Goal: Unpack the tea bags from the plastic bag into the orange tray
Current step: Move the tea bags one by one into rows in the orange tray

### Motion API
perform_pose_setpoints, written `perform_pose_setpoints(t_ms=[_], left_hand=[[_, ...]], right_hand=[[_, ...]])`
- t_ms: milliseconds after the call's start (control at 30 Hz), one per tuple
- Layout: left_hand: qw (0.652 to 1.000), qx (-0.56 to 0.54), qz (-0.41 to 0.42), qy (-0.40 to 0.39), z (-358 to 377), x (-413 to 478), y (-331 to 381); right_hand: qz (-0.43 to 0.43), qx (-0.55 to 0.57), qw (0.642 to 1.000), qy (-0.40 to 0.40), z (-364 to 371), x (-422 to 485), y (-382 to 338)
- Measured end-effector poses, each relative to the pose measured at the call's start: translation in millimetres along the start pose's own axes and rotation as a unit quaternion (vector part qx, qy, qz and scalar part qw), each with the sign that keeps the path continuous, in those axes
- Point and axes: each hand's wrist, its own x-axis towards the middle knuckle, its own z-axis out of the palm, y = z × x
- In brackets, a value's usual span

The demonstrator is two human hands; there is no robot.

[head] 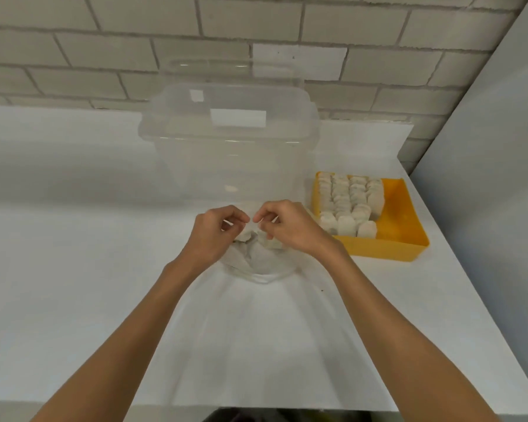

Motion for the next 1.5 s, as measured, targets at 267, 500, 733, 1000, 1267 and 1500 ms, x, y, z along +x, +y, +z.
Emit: perform_pose_setpoints(t_ms=[267, 500, 733, 1000, 1267, 1500], left_hand=[[0.995, 0.071, -0.005, -0.066, -5, -6, -35], [0.998, 0.040, 0.001, -0.052, -8, -4, -39], [0.998, -0.020, 0.027, -0.045, -18, -1, -26], [0.993, -0.115, 0.029, -0.023, -23, 13, -15], [0.991, -0.131, 0.013, 0.015, -33, 21, -19], [0.993, -0.112, 0.006, 0.017, -35, 18, -23]], right_hand=[[0.105, -0.108, 0.988, -0.031, 63, 18, 3], [0.094, -0.123, 0.985, 0.073, 65, 18, -2], [0.031, -0.020, 0.996, 0.080, 25, 13, -10], [0.011, 0.093, 0.994, 0.058, 12, 16, -22], [0.050, -0.016, 0.998, 0.027, 22, 26, -3], [0.029, -0.122, 0.992, -0.001, 52, 40, 11]])
